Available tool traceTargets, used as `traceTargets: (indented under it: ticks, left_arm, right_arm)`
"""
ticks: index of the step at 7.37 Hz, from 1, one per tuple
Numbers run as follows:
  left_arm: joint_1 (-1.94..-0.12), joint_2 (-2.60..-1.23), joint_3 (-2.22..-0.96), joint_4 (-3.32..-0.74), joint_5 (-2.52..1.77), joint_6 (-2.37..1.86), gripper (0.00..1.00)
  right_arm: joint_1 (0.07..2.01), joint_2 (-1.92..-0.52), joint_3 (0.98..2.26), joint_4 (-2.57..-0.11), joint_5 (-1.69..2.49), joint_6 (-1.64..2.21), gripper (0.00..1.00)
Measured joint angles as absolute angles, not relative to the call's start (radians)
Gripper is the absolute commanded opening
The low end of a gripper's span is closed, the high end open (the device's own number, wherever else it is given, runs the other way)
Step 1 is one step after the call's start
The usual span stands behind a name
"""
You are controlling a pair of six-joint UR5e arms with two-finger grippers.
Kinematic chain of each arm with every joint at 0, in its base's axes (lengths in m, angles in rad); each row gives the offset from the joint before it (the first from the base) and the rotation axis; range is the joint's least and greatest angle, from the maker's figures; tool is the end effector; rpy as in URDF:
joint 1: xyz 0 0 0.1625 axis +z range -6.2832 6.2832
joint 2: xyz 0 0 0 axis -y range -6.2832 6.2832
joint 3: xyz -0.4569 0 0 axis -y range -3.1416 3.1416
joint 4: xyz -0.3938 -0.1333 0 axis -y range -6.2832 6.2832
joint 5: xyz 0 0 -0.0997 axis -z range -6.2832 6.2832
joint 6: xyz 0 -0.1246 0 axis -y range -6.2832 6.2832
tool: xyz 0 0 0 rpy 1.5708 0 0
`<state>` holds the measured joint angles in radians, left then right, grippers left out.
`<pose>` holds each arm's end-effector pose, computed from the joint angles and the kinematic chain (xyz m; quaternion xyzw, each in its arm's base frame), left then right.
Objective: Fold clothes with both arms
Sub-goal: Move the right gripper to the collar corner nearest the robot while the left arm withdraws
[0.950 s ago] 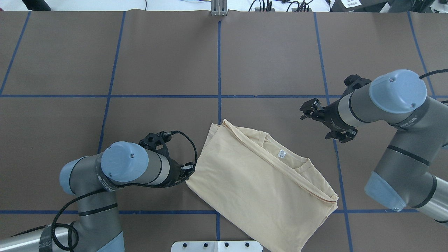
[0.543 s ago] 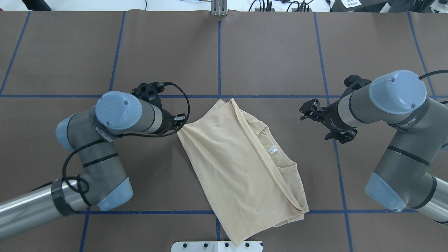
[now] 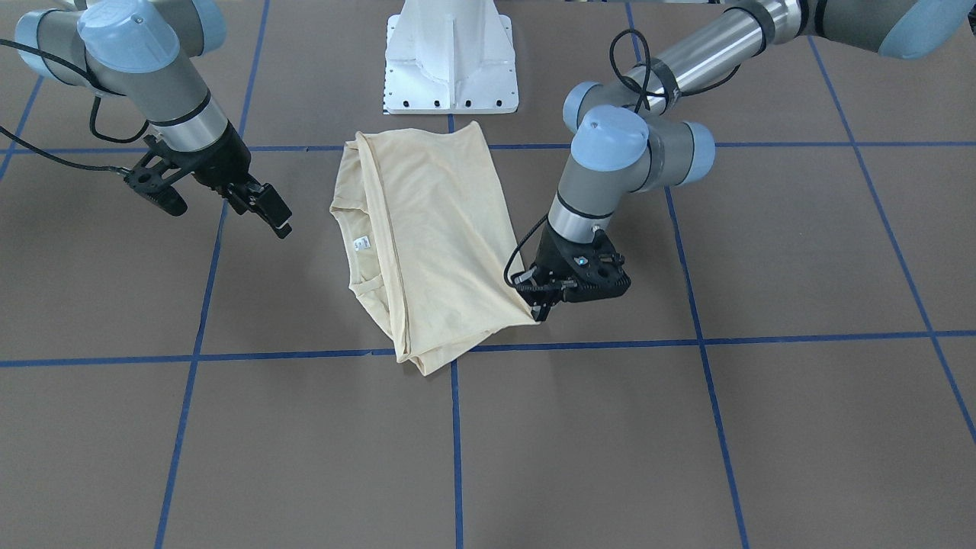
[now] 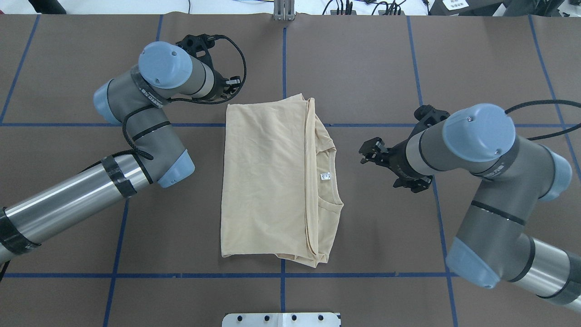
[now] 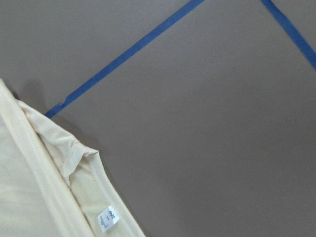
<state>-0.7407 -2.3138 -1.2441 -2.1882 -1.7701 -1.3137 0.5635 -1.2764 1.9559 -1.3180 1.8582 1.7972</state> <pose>0.5357 -0.6370 0.3166 0.1593 0.4731 -0.1594 0.8517 -0.4501 -0.4003 0.3434 -0.0515 -0.4600 0.2808 0.8408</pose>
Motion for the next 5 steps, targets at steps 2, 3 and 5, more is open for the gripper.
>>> traceTargets:
  ticks: [2, 3, 5]
  left_arm:
    - [-0.793, -2.261, -1.32, -2.19, -1.85, -1.275, 0.79]
    - [-0.821, -2.194, -1.416, -2.177, -1.903, -1.266, 0.79]
    - [-0.849, -2.11, -1.565, -2.121, -1.942, -1.256, 0.79]
  right_arm:
    - [0.441, -1.198, 1.941, -1.354, 1.728, 1.873, 1.0]
    - [0.394, -1.155, 1.929, -1.385, 1.695, 1.948, 1.0]
    - [0.303, -1.111, 1.919, -1.414, 1.635, 2.024, 1.0]
